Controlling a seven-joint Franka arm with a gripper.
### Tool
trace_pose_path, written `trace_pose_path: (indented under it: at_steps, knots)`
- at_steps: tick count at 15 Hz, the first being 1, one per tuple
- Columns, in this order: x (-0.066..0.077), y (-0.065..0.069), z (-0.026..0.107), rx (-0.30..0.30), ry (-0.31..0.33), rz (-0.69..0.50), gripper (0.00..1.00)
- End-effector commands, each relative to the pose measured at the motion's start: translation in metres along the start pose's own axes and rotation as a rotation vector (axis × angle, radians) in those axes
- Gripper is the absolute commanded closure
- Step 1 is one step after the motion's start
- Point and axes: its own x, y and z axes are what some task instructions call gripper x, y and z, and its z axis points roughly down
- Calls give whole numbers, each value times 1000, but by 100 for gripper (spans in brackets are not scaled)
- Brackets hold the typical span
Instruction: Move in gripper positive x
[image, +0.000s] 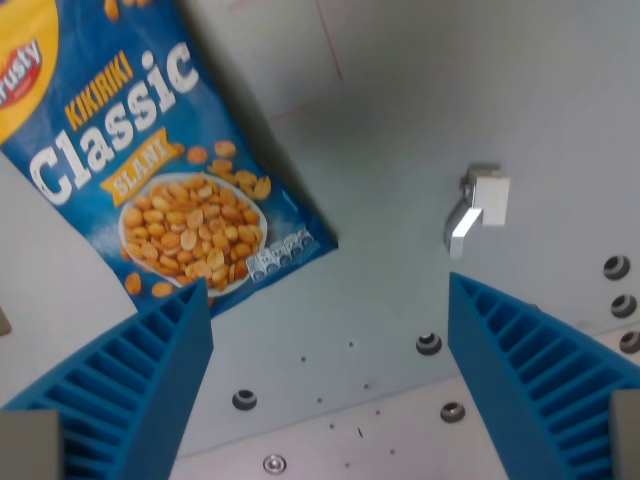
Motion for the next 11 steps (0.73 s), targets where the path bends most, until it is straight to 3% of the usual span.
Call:
trace_pose_path:
  at_steps: [1,11]
  knots:
    - [17,4,-2,-6,-23,-9,0]
    - [66,4,-1,-6,-23,-9,0]
